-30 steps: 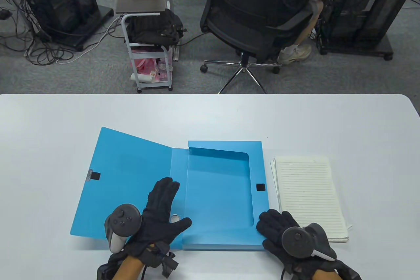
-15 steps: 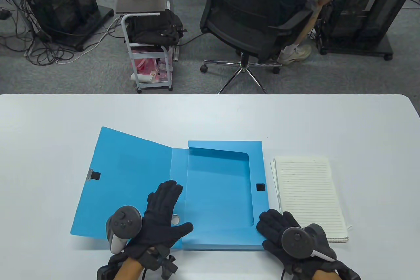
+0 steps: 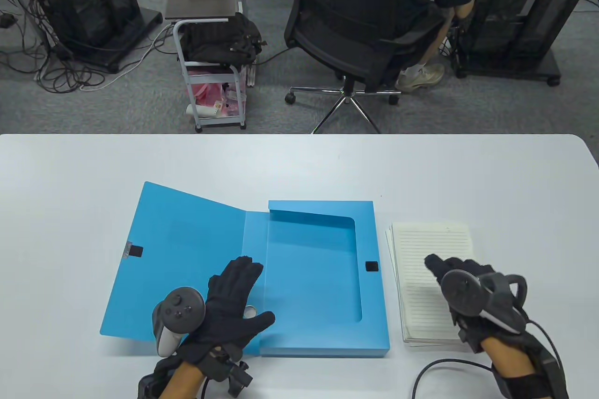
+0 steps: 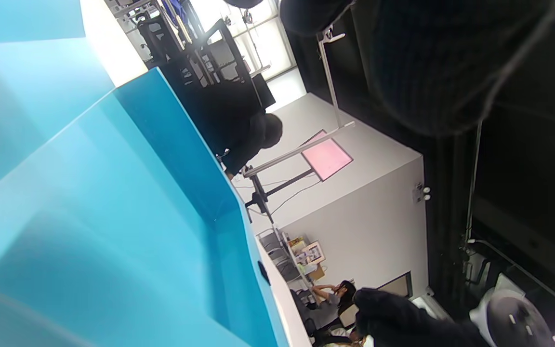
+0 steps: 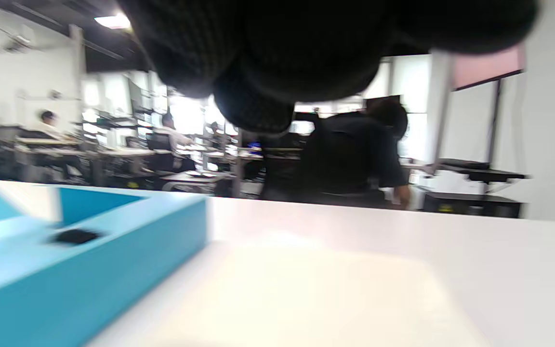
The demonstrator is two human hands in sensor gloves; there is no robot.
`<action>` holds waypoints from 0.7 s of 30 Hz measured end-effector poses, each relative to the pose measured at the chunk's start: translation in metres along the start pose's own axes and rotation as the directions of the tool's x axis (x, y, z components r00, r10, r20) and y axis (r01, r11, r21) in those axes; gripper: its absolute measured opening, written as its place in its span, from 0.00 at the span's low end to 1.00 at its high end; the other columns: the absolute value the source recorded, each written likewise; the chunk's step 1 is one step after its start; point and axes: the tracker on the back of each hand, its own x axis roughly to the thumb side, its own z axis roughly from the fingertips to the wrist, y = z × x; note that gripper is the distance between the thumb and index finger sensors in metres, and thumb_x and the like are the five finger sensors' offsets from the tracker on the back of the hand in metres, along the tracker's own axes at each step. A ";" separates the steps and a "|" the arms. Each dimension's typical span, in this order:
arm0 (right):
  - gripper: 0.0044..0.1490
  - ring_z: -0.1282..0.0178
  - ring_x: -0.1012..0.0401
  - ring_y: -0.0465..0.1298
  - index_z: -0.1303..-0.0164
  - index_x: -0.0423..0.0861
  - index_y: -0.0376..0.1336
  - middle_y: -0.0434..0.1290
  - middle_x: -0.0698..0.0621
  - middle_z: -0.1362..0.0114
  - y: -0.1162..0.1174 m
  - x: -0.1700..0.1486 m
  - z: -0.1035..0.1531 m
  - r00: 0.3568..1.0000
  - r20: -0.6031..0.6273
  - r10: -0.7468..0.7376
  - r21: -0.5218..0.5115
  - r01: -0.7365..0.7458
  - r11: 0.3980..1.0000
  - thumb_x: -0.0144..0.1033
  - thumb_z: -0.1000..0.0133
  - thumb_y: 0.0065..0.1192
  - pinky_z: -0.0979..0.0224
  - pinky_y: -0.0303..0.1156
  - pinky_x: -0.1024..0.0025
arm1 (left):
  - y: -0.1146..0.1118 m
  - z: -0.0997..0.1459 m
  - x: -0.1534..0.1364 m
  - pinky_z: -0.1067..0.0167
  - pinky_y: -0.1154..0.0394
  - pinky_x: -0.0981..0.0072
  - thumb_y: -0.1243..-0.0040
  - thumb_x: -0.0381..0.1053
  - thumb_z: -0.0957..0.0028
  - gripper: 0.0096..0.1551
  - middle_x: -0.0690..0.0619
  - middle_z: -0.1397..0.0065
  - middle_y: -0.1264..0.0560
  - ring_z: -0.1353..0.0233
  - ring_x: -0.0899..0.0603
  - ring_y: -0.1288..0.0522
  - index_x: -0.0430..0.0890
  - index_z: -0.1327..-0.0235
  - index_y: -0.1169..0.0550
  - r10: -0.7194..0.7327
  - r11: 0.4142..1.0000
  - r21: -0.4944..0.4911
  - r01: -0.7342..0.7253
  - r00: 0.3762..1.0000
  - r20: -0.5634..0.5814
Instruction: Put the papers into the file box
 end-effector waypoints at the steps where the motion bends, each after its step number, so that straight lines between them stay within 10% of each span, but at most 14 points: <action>1: 0.26 0.62 0.62 0.78 0.43 0.56 0.63 0.77 0.54 0.41 0.003 -0.009 -0.014 0.999 -0.037 -0.008 0.058 0.010 0.998 0.34 0.53 0.63 0.55 0.76 0.60 | -0.001 0.000 0.000 0.29 0.72 0.27 0.38 0.72 0.63 0.57 0.47 0.14 0.58 0.15 0.34 0.61 0.60 0.21 0.48 -0.009 1.000 -0.010 0.009 1.000 -0.002; 8: 0.43 0.20 0.50 0.58 0.33 0.58 0.52 0.57 0.55 0.19 0.070 -0.032 -0.089 0.989 -0.131 0.064 0.383 -0.009 0.924 0.43 0.57 0.69 0.23 0.53 0.35 | -0.001 0.000 0.000 0.29 0.71 0.27 0.37 0.73 0.64 0.58 0.46 0.15 0.58 0.15 0.34 0.61 0.59 0.21 0.47 -0.017 1.000 -0.003 0.017 1.000 -0.008; 21: 0.62 0.17 0.50 0.46 0.30 0.56 0.36 0.42 0.54 0.18 0.130 -0.030 -0.147 0.981 -0.159 0.111 0.729 0.040 0.683 0.46 0.64 0.71 0.21 0.45 0.32 | -0.002 -0.002 -0.005 0.29 0.71 0.27 0.37 0.73 0.64 0.58 0.46 0.15 0.58 0.15 0.33 0.60 0.59 0.21 0.48 -0.030 1.000 -0.009 0.029 0.999 -0.045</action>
